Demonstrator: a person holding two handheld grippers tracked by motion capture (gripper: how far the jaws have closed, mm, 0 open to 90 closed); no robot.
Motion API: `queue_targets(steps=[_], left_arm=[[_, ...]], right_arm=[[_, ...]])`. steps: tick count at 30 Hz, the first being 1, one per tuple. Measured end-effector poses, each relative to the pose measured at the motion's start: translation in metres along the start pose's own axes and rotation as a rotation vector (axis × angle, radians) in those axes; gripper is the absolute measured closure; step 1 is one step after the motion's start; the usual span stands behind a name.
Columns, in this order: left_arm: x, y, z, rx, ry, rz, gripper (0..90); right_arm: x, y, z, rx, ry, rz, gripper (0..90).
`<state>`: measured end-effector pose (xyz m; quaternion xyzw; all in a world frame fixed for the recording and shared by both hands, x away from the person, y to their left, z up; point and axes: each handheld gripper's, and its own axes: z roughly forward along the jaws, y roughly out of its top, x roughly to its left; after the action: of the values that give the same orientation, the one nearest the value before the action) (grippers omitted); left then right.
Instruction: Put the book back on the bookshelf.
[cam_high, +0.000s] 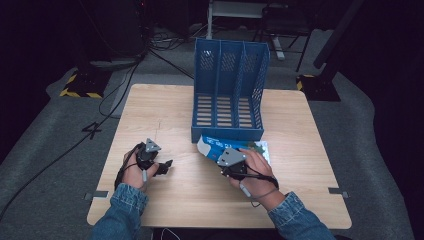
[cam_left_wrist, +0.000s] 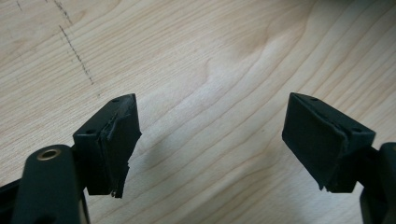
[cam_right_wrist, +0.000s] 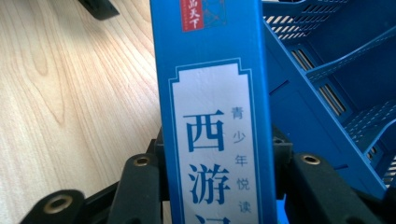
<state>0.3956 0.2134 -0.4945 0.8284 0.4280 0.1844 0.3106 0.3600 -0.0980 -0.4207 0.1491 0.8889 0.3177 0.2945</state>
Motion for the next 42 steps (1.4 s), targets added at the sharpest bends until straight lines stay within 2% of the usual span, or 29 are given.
queue_targets(steps=[2, 3, 9, 14, 18, 34, 42], left_arm=[[0.003, -0.002, 0.002, 0.008, 0.008, 0.015, 19.4], [0.005, -0.003, 0.004, -0.003, 0.007, 0.011, 19.1], [0.016, -0.008, 0.006, -0.027, -0.048, -0.033, 17.1], [0.017, -0.009, 0.007, -0.025, -0.055, -0.037, 15.5], [0.021, -0.008, 0.007, -0.026, -0.063, -0.023, 15.0], [0.022, -0.008, 0.007, -0.022, -0.064, -0.016, 14.5], [0.022, -0.008, 0.007, -0.022, -0.066, -0.014, 14.3]], right_arm=[[-0.002, 0.002, -0.002, -0.004, 0.005, 0.020, 60.8], [-0.004, 0.002, -0.004, -0.004, 0.010, 0.027, 60.9], [-0.016, 0.008, -0.017, -0.036, 0.025, 0.094, 61.2], [-0.027, 0.012, -0.029, -0.064, 0.035, 0.158, 61.3], [-0.036, 0.015, -0.039, -0.089, 0.044, 0.211, 61.5], [-0.060, 0.027, -0.071, -0.179, 0.099, 0.321, 61.7], [-0.073, 0.027, -0.082, -0.198, 0.130, 0.388, 61.7]])
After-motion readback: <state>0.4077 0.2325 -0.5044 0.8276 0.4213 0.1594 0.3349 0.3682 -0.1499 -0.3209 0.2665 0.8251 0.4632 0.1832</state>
